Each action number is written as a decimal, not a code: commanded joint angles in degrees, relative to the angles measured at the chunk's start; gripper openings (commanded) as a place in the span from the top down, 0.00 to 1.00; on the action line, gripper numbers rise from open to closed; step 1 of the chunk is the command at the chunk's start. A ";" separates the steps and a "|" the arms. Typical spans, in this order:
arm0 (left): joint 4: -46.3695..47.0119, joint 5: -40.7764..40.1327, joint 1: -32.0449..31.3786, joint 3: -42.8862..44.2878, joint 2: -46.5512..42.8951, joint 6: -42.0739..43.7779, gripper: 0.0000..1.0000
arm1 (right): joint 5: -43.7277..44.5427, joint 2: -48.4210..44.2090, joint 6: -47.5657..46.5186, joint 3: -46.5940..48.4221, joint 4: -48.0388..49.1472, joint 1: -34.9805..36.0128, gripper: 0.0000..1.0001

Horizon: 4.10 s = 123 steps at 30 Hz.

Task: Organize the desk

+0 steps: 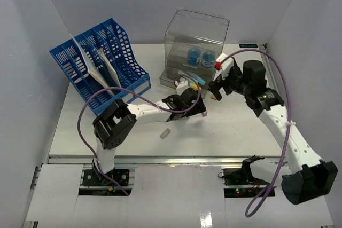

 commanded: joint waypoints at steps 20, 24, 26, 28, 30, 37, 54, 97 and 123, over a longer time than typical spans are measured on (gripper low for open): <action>-35.21 -19.95 -4.57 38.51 26.77 1.14 0.27 | -28.90 -9.53 2.60 -13.70 1.12 -26.17 0.02; -37.97 -20.34 -5.01 40.76 29.28 2.65 0.30 | -28.90 -9.93 2.67 -13.78 1.18 -26.47 0.02; -38.61 -20.13 -5.20 40.06 29.62 2.81 0.37 | -28.90 -9.93 2.67 -13.86 1.13 -26.65 0.02; -38.92 -19.84 -5.41 38.29 29.36 2.69 0.43 | -28.95 -9.83 2.72 -13.86 1.13 -26.83 0.02; -38.88 -19.77 -5.81 36.76 28.62 2.57 0.52 | -29.08 -9.75 2.77 -13.87 1.13 -26.96 0.02; -37.79 -17.80 -6.81 28.84 23.14 0.92 0.63 | -29.43 -8.97 2.79 -14.13 1.13 -27.39 0.02; -17.62 -7.83 -8.08 -3.85 -9.84 2.13 0.86 | -29.61 -7.38 2.42 -14.58 1.24 -28.09 0.02; 30.33 27.27 19.26 -9.44 -20.52 13.69 0.02 | -44.31 -5.07 -48.76 -12.83 -20.02 -14.21 0.02; 26.17 13.05 19.52 -58.92 -68.26 9.74 0.02 | 28.19 44.79 -12.70 22.47 6.43 17.84 0.67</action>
